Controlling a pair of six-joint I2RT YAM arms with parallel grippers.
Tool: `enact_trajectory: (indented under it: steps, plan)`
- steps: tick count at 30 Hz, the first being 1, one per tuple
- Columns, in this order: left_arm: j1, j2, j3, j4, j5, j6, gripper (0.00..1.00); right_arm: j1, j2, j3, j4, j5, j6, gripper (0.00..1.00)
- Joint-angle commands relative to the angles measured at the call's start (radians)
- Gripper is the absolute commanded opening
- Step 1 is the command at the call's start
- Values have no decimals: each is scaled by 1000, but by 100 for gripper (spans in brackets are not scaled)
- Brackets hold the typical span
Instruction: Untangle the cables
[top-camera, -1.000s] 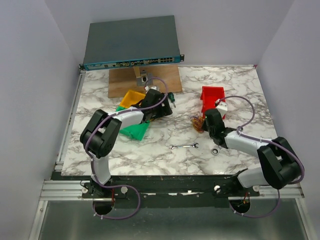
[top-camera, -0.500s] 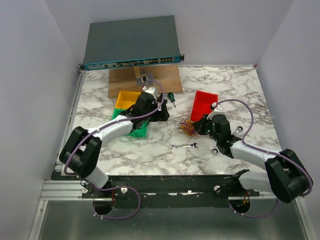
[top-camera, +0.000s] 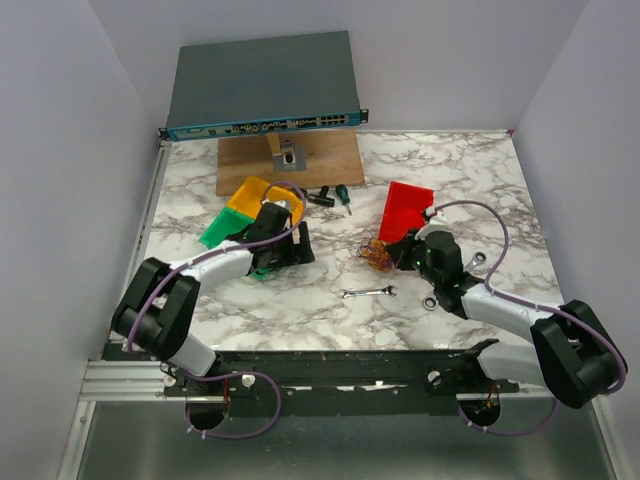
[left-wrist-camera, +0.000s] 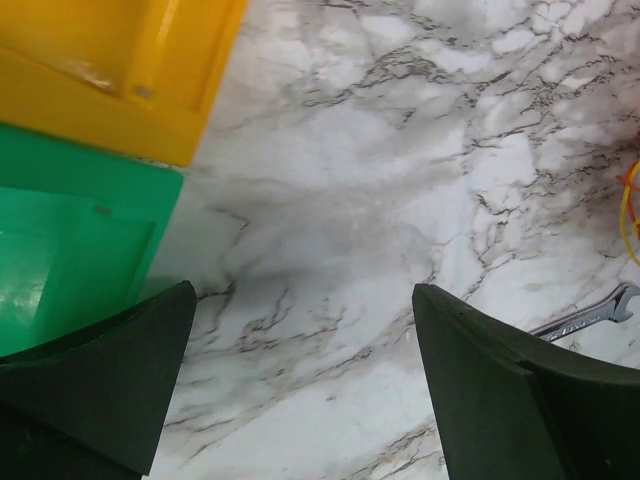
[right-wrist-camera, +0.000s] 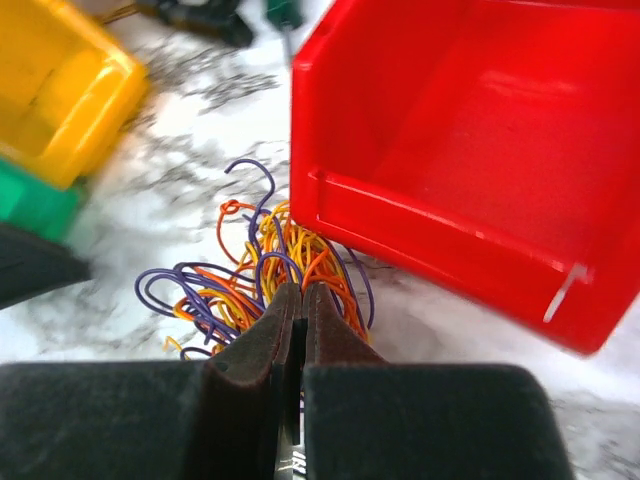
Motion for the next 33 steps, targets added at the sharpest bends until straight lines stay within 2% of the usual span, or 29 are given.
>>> enact_trajectory:
  steps: [1,4,6,7,8,10,13,17,20,22,28,33]
  plan:
    - [64,-110,-96,-25,-42,-34,94,0,-32,25,-98,295,55,1]
    - [100,-145,-127,-22,-44,-30,94,0,-38,20,-92,268,49,5]
    - [104,-165,-134,-10,-32,-5,94,0,-28,21,-79,224,39,13]
    - [102,-174,-134,3,-7,11,93,0,-20,29,-82,208,35,22]
    - [96,-181,-137,25,31,23,92,0,-11,34,-86,185,28,34]
    - [67,-201,-132,52,84,53,91,-1,1,48,-94,152,25,51]
    - [-22,-222,-95,55,79,100,91,0,-1,62,-113,134,36,62]
    - [-113,-196,-23,76,111,117,91,0,-23,133,-259,138,80,70]
    - [-159,-111,50,90,144,95,91,-1,-14,178,-359,178,124,76]
    - [-186,-38,117,81,147,72,90,-3,8,202,-399,197,143,77]
    - [-238,184,293,88,191,-6,88,-52,56,220,-453,196,235,77]
    - [-249,331,428,84,236,-46,82,-137,48,180,-398,112,283,80]
